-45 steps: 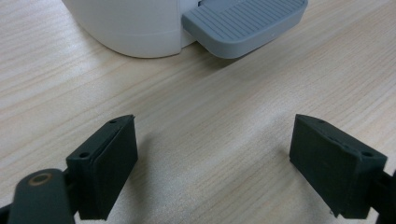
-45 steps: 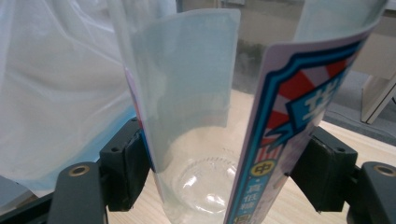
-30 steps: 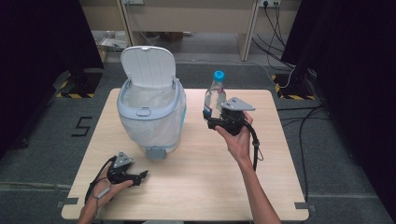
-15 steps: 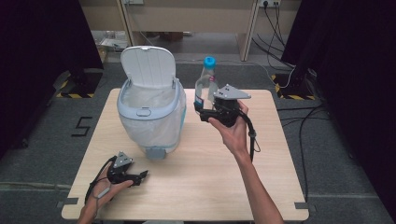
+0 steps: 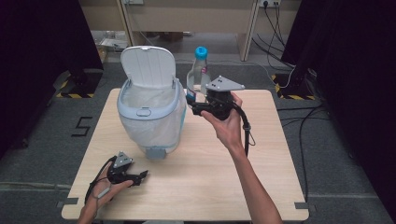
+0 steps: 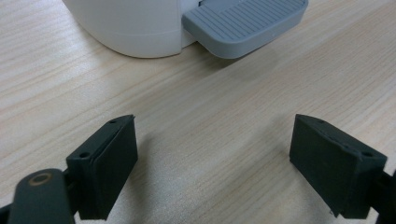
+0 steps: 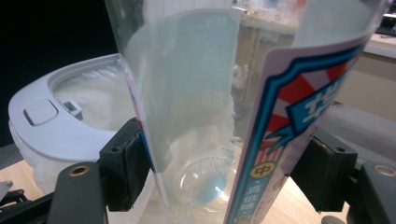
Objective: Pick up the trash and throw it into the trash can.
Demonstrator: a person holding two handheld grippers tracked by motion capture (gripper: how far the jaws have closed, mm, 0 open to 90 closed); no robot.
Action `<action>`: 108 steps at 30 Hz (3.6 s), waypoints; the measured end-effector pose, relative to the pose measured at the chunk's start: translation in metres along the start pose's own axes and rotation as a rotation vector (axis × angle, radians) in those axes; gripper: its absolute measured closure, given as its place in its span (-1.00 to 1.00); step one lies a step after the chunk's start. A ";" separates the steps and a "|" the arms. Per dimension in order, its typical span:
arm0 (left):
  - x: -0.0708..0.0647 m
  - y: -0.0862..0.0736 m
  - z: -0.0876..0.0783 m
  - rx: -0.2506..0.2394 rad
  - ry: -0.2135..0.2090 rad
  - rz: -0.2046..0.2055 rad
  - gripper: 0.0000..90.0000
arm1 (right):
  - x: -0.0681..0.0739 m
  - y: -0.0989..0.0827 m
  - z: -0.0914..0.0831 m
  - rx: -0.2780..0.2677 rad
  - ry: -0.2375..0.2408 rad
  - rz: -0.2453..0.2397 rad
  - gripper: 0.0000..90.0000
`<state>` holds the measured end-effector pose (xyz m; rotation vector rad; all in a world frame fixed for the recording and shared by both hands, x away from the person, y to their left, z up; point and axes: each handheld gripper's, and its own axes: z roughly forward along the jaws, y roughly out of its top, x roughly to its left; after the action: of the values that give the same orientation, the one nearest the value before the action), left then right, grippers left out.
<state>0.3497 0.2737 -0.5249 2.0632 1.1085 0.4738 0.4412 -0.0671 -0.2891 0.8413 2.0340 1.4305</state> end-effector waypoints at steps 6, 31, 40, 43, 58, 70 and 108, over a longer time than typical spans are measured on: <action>0.000 0.000 0.000 0.000 0.000 0.000 -0.69 | 0.005 0.011 0.002 -0.008 0.010 -0.007 -0.38; 0.000 0.000 0.000 0.002 0.000 0.000 -0.69 | 0.034 0.060 0.035 -0.015 0.092 -0.025 -0.38; 0.000 0.000 0.000 0.002 0.000 0.000 -0.69 | 0.047 0.066 0.057 0.010 0.115 -0.035 -0.38; 0.000 0.000 0.000 0.002 0.000 0.000 -0.69 | 0.050 0.065 0.064 0.017 0.122 -0.037 -0.38; 0.000 0.000 0.000 0.002 -0.001 0.000 -0.69 | 0.060 0.058 0.095 0.086 0.150 -0.043 -0.38; 0.000 0.000 0.000 0.002 0.000 0.000 -0.69 | 0.063 0.049 0.114 0.169 0.189 -0.039 -0.39; 0.000 0.002 0.002 -0.002 0.005 -0.010 -0.68 | 0.003 0.037 0.052 -0.072 0.183 -0.027 0.99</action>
<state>0.3516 0.2719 -0.5249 2.0546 1.1209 0.4756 0.4832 -0.0222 -0.2704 0.6724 2.1034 1.6068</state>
